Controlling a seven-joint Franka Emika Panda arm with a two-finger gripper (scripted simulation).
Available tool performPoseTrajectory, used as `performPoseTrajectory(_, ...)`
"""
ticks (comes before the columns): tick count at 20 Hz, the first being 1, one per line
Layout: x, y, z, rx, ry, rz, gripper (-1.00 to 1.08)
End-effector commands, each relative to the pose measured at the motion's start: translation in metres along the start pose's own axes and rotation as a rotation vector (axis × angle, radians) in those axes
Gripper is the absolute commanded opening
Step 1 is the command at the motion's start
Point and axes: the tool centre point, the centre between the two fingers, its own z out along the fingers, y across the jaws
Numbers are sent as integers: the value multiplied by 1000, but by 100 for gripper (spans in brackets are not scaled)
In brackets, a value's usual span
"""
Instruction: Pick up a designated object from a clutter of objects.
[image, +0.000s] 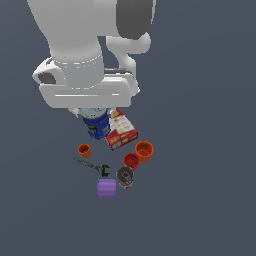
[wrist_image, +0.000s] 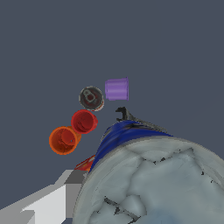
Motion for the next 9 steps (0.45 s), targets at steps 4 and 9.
performPoseTrajectory(4, -4, 16, -26, -2, 3, -1, -100)
performPoseTrajectory(9, -4, 20, -33, -2, 3, -1, -100)
